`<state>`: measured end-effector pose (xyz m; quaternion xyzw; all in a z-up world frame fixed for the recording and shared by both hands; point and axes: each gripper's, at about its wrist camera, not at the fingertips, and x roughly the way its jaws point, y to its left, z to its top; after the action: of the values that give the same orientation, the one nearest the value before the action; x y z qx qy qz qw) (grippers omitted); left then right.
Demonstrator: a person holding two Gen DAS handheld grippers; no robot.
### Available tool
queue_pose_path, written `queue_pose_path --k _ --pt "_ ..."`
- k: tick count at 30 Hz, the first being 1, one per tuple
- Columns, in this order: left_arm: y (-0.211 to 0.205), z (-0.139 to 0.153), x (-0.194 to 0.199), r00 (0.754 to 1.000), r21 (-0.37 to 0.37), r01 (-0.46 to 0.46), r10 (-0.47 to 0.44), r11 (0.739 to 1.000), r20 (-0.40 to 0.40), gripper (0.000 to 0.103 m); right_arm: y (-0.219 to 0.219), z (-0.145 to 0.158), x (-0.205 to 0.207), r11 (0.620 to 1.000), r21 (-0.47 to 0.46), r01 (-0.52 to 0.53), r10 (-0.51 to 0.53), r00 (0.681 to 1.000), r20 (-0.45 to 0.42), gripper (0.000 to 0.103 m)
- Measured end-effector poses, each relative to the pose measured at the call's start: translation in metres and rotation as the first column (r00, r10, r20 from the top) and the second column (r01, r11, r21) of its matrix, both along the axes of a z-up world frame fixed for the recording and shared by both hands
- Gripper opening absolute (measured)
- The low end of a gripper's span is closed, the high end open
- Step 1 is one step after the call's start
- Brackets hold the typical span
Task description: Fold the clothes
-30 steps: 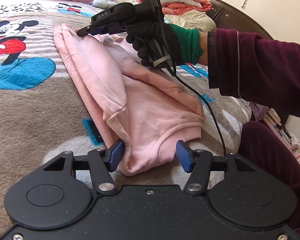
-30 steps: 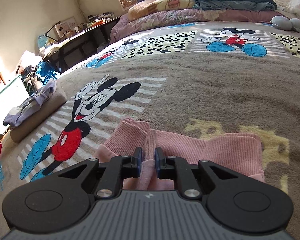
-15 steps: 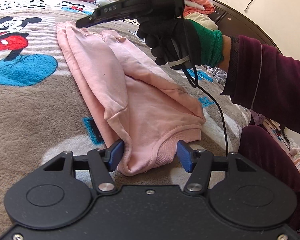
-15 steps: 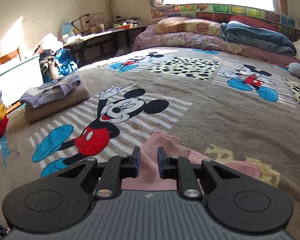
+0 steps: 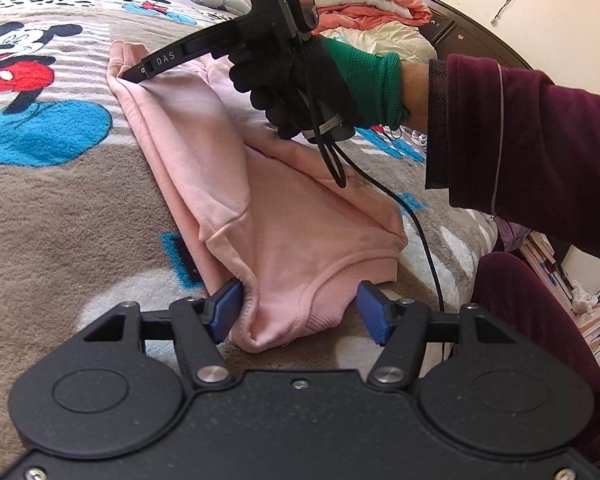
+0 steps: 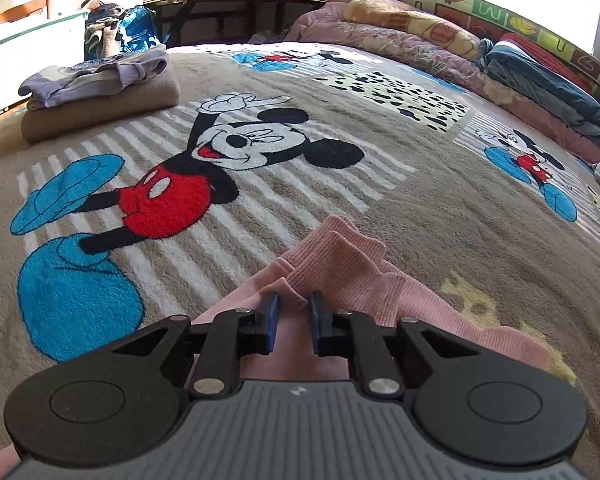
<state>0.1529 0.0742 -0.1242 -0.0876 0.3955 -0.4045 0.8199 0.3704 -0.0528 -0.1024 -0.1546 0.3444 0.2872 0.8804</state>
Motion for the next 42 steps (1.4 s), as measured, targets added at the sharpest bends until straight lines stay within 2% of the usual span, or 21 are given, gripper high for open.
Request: queue_pose_path --k 3,4,9,12,15,17,21,23,25,28,30,35,39,42 --pt "-0.003 0.002 -0.002 1.000 0.014 0.003 -0.003 1.000 0.010 0.065 0.006 0.014 -0.003 0.999 -0.035 0.017 -0.016 1.000 0.012 0.017" --pt "-0.003 0.003 -0.003 1.000 0.018 0.003 -0.003 1.000 0.016 0.065 0.005 0.020 -0.005 0.999 -0.027 0.028 -0.027 0.999 0.021 0.022" --pt "0.007 0.016 -0.013 0.997 0.053 -0.028 0.024 0.998 0.080 0.065 -0.042 0.064 -0.037 0.983 0.151 0.101 -0.115 0.989 0.089 0.026" --pt "0.014 0.027 -0.017 0.989 0.029 -0.076 0.072 0.997 0.129 0.065 -0.084 0.079 -0.066 0.942 0.291 0.167 -0.197 0.977 0.078 0.027" --pt "0.013 0.036 -0.013 0.970 -0.008 -0.129 0.128 0.992 0.207 0.064 -0.119 0.078 -0.107 0.894 0.390 0.220 -0.259 0.965 0.050 0.027" --pt "0.005 0.034 -0.003 0.969 -0.010 -0.135 0.134 0.991 0.207 0.064 -0.133 0.067 -0.135 0.875 0.416 0.248 -0.285 0.958 0.030 0.028" --pt "-0.012 0.030 0.017 0.967 -0.013 -0.147 0.146 0.989 0.207 0.064 -0.143 0.030 -0.187 0.872 0.404 0.277 -0.298 0.954 -0.009 0.028" --pt "-0.023 0.016 0.030 0.977 0.045 -0.152 0.143 0.987 0.156 0.064 -0.146 0.010 -0.207 0.864 0.401 0.305 -0.320 0.947 -0.031 0.028" --pt "-0.030 0.005 0.034 0.975 0.081 -0.167 0.153 0.983 0.159 0.064 -0.144 -0.009 -0.220 0.870 0.369 0.326 -0.329 0.943 -0.055 0.028" --pt "-0.029 0.009 0.027 0.970 0.069 -0.178 0.163 0.982 0.179 0.064 -0.137 -0.014 -0.230 0.885 0.353 0.304 -0.318 0.948 -0.018 0.030" --pt "-0.025 0.012 0.017 0.965 0.055 -0.183 0.169 0.982 0.199 0.064 -0.139 -0.004 -0.238 0.886 0.378 0.270 -0.295 0.956 0.006 0.030" --pt "-0.020 0.024 -0.011 0.945 0.056 -0.209 0.187 0.976 0.267 0.064 -0.148 0.011 -0.268 0.911 0.350 0.217 -0.265 0.959 0.096 0.034" --pt "-0.027 0.023 -0.039 0.916 0.155 -0.222 0.152 0.963 0.372 0.064 -0.150 0.006 -0.300 0.948 0.266 0.175 -0.225 0.959 0.173 0.038" --pt "-0.034 0.019 -0.063 0.886 0.275 -0.225 0.079 0.935 0.456 0.064 -0.148 -0.002 -0.322 0.974 0.175 0.145 -0.183 0.957 0.225 0.043"
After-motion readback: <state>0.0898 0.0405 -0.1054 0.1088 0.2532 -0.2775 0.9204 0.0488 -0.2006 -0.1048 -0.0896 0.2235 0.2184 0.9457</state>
